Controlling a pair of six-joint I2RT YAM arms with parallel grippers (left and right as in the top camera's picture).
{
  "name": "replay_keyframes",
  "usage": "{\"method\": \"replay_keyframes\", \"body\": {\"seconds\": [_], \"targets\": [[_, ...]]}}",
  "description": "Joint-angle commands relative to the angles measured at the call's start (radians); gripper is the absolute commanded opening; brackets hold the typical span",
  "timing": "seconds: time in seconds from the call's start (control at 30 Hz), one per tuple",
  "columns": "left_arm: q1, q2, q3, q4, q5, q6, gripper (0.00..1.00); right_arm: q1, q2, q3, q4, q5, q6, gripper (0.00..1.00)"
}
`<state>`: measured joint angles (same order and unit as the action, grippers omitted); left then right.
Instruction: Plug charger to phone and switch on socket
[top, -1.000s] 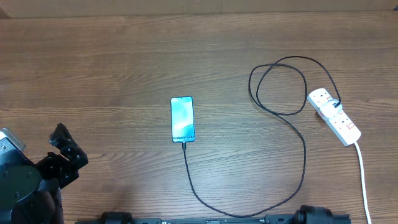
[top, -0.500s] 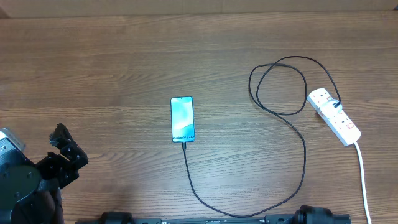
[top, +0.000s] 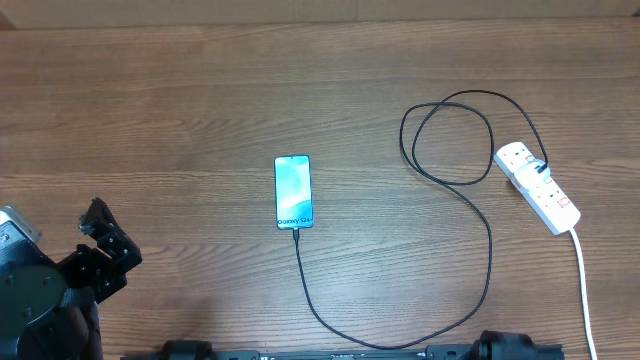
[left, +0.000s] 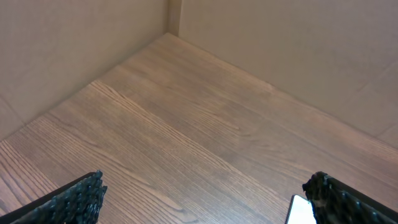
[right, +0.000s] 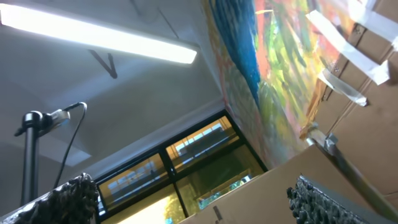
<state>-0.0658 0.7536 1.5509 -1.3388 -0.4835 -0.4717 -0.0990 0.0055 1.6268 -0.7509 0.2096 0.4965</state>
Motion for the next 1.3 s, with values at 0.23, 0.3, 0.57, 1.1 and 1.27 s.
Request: {"method": "replay_keyframes", "body": {"seconds": [0.23,0.3,0.57,1.1,1.27], "targets": [[-0.006,0.005,0.000,0.003,-0.010,0.007,0.99,0.010,0.000,-0.062,0.145,0.008,0.000,1.00],[-0.006,0.005,0.000,0.003,-0.010,0.007,1.00,0.010,0.000,-0.089,0.177,0.007,0.004,1.00],[-0.006,0.005,0.000,0.003,-0.010,0.007,1.00,0.009,0.000,-0.262,0.282,0.007,0.206,1.00],[-0.006,0.005,0.000,0.003,-0.010,0.007,0.99,0.009,0.000,-0.844,0.384,0.052,0.558,1.00],[-0.006,0.005,0.000,0.003,-0.010,0.007,1.00,0.009,0.000,-1.083,0.433,0.085,0.563,1.00]]}}
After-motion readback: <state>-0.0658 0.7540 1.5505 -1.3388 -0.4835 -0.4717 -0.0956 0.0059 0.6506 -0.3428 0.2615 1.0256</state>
